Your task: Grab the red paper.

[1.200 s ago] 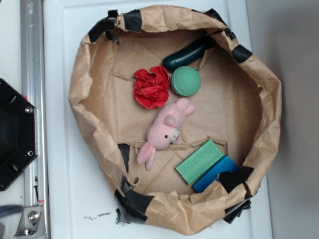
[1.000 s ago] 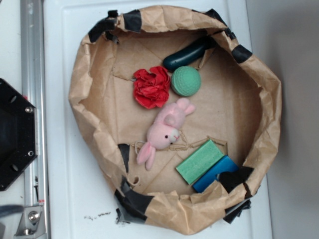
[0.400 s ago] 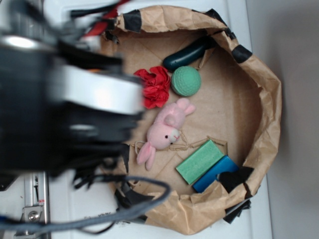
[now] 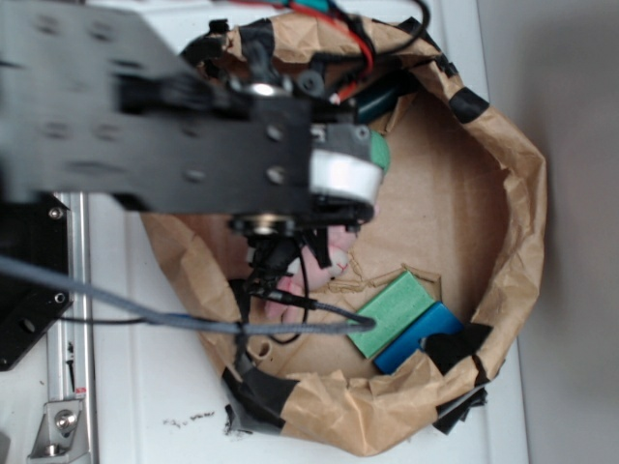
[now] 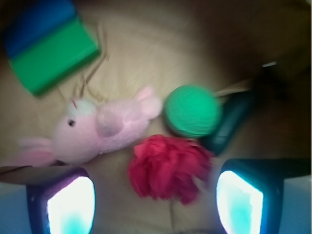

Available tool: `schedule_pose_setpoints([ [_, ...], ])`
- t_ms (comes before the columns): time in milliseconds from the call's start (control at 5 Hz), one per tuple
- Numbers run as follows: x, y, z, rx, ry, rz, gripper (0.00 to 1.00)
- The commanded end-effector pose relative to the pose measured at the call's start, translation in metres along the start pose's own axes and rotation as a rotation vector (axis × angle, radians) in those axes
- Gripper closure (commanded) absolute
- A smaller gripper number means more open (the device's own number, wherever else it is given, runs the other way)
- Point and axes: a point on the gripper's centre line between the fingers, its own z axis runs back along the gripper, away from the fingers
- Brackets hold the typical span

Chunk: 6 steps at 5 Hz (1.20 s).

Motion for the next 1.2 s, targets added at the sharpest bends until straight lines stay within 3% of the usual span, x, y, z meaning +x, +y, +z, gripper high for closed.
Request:
schedule_pose_setpoints([
  [0,-0.002,0.019,-0.014,0.003,-0.088,0.198,0.0],
  [400,-0.002,0.019,-0.014,0.003,-0.088,0.198,0.0],
  [600,-0.012,0.034,-0.044,0.044,-0.043,0.21,0.0],
  [800,-0.022,0.041,-0.049,0.105,-0.012,0.226,0.71],
  [1000,-0.019,0.041,-0.043,0.11,-0.024,0.217,1.0],
])
